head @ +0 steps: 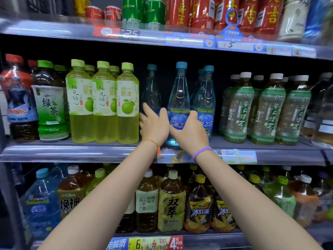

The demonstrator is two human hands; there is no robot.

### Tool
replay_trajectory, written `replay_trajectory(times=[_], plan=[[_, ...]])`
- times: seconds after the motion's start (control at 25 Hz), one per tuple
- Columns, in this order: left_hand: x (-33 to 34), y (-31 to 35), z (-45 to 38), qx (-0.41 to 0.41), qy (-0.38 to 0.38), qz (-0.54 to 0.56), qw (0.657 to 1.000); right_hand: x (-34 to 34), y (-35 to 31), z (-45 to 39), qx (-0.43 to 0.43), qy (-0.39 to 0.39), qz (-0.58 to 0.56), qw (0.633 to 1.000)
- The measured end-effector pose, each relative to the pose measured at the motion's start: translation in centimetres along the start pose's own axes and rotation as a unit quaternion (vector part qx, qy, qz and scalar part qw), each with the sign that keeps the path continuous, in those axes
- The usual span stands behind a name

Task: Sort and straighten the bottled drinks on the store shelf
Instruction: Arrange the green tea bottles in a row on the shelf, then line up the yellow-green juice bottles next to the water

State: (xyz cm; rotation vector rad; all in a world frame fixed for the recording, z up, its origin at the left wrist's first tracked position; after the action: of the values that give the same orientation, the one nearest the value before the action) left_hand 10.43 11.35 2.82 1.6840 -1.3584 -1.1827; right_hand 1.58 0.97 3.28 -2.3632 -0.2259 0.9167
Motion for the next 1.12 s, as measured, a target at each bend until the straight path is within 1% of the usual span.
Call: replay_trajectory(times=[0.12, 0.2, 0.44, 0.52, 0.64, 0.68, 0.72, 0.84, 1.0, 1.12], plan=[[0.3, 0.1, -0.5, -0.017, 0.005, -0.007, 1.0, -0.2, 0.0, 0.0, -0.005, -0.002, 0.001, 1.0], [0.7, 0.0, -1.2, -0.029, -0.002, 0.01, 1.0, -0.3, 0.1, -0.1, -0.004, -0.004, 0.003, 1.0], [1.3, 0.0, -3.4, -0.09, -0.03, 0.148, 0.984, -0.2, 0.6, -0.2, -0.017, -0.003, 0.039, 0.999], [1.7, 0.1, -3.5, -0.11, -0.054, 0.182, 0.976, -0.2, 0.5, -0.2, -0.027, 0.007, 0.067, 0.997], [3.0, 0.3, -3.4, -0.126, -0.118, 0.205, 0.963, -0.5, 0.5, 0.0, -0.044, 0.028, 0.131, 0.99], [3.7, 0.4, -3.3, -0.125, -0.137, 0.205, 0.961, -0.5, 0.5, 0.1, -0.047, 0.035, 0.155, 0.986], [4.2, 0.5, -3.1, -0.115, -0.149, 0.183, 0.965, -0.5, 0.5, 0.2, -0.049, 0.04, 0.176, 0.982], [4.8, -0.2, -3.6, -0.107, -0.141, 0.143, 0.974, -0.3, 0.7, 0.1, -0.047, 0.044, 0.196, 0.978], [4.4, 0.1, -2.4, -0.107, -0.138, 0.17, 0.97, 0.2, 0.4, 0.0, -0.06, 0.055, 0.21, 0.974], [4.0, 0.7, -1.6, -0.1, -0.14, 0.173, 0.97, 0.5, 0.3, -0.4, -0.061, 0.046, 0.207, 0.975]])
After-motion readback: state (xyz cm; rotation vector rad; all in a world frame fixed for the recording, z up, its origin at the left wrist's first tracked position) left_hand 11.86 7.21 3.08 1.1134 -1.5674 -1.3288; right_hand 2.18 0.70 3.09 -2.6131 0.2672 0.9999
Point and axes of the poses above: each hand's wrist, its own z-axis away from the middle knuckle, its own x-axis out of the palm, y = z × x, the point moved 6 cm from there along -z, towards the middle knuckle, and after that the axes turned 1 degree about -x, right-handed, at the moved point
